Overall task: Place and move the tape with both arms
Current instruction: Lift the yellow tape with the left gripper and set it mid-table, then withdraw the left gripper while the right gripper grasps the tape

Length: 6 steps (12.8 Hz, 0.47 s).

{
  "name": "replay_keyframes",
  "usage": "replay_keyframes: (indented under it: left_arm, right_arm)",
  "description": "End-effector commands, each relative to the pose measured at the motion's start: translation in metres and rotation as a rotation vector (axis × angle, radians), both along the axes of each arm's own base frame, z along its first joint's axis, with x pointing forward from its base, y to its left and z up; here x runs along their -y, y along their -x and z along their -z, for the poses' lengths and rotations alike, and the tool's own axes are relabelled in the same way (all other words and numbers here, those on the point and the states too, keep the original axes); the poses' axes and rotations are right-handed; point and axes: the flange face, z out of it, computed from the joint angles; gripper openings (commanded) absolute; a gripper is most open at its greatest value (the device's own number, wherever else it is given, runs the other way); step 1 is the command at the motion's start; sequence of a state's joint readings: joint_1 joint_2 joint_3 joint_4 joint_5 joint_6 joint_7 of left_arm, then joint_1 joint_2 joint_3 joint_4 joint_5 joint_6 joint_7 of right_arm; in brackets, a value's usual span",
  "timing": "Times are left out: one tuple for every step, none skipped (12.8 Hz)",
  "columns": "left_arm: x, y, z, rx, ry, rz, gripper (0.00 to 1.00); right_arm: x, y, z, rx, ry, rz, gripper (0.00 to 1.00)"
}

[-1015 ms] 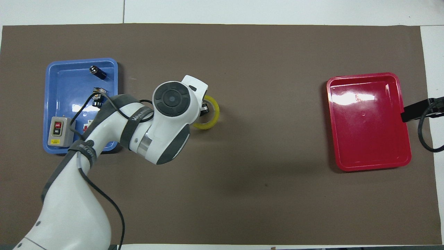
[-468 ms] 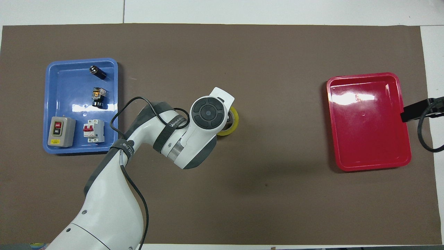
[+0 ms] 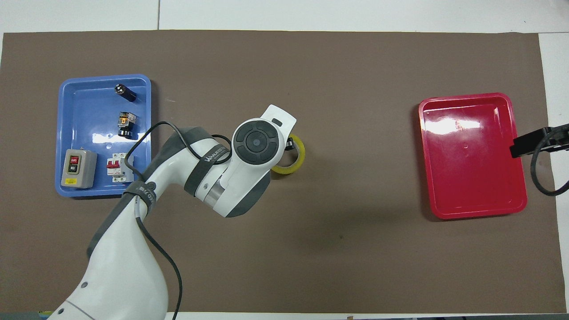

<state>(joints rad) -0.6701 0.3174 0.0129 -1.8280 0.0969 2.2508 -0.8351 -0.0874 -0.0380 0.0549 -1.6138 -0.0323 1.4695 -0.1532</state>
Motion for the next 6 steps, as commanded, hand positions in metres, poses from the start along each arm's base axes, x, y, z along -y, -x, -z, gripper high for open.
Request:
replay_keyframes:
  left_arm:
    - [-0.07,0.007,-0.04,-0.025,-0.058,0.075,1.0]
    - [-0.094,0.002,-0.052,-0.051,-0.078,0.087,1.0]
    - [-0.123,-0.005,-0.069,-0.058,-0.087,0.108,1.0]
    - [-0.156,-0.015,-0.085,-0.074,-0.067,0.122,1.0]
    - [-0.184,-0.023,-0.098,-0.089,-0.008,0.114,1.0]
    - [-0.216,-0.03,-0.113,-0.091,0.042,0.098,1.0]
  right_arm:
    - [-0.042,0.002,0.004,0.056,-0.006,-0.045,1.0]
    - [-0.071,0.001,0.017,0.063,-0.007,-0.06,1.0]
    - [-0.11,0.0,0.023,0.077,-0.006,-0.066,1.0]
    - [-0.149,-0.009,0.04,0.084,-0.007,-0.047,1.0]
    - [-0.185,-0.018,0.058,0.099,-0.015,-0.03,1.0]
    - [-0.22,-0.029,0.083,0.121,-0.029,-0.015,1.0]
